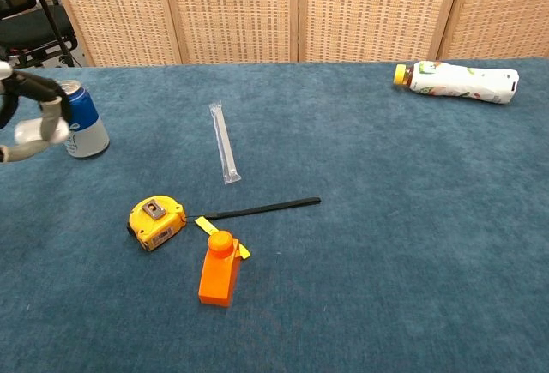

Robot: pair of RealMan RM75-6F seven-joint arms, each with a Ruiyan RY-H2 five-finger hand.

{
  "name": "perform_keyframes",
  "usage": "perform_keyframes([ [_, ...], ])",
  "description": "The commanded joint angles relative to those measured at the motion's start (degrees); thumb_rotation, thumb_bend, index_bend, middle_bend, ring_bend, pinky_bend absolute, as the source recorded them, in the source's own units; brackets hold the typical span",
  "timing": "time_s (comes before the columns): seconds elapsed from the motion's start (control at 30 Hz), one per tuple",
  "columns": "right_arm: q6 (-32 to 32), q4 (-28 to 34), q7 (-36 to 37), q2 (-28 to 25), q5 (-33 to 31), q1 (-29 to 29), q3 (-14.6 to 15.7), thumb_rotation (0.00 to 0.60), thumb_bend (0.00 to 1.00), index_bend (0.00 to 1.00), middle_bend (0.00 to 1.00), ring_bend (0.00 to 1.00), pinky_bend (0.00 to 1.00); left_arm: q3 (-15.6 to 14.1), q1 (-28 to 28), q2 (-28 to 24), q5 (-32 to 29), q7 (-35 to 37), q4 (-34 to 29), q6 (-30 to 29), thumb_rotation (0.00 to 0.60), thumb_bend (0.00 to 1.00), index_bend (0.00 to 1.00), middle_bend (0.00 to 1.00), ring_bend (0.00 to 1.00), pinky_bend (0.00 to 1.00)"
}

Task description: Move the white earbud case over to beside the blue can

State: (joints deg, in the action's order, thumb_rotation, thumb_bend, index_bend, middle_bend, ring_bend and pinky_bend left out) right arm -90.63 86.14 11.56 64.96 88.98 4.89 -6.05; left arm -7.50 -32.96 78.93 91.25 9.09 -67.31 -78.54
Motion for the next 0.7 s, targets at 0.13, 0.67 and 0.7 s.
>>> perform_keyframes([
  [0.13,-0.1,0.2,-0.1,0.0,0.3,0.0,0.2,0.600,0.00,0.00,0.00,0.00,0.00,-0.3,5.0,5.2,-0.9,8.1,15.3,-0.5,0.600,0.42,0.64,0.45,0.44,0.64],
  [0.67,0.1,0.1,0.9,-0.3,-0.3,-0.1,-0.1,0.600,0.00,0.00,0.00,0.00,0.00,2.4,3.7,19.6,-1.2,17.3,36.9,6.3,0.600,0.40,0.64,0.45,0.44,0.64],
  [0.7,0.1,0.1,1.1,-0.4,-0.4,-0.1,-0.1,0.600,0.00,0.00,0.00,0.00,0.00,2.6,3.4,20.5,-1.1,17.3,37.9,6.8,0.600,0.39,0.64,0.45,0.44,0.64],
])
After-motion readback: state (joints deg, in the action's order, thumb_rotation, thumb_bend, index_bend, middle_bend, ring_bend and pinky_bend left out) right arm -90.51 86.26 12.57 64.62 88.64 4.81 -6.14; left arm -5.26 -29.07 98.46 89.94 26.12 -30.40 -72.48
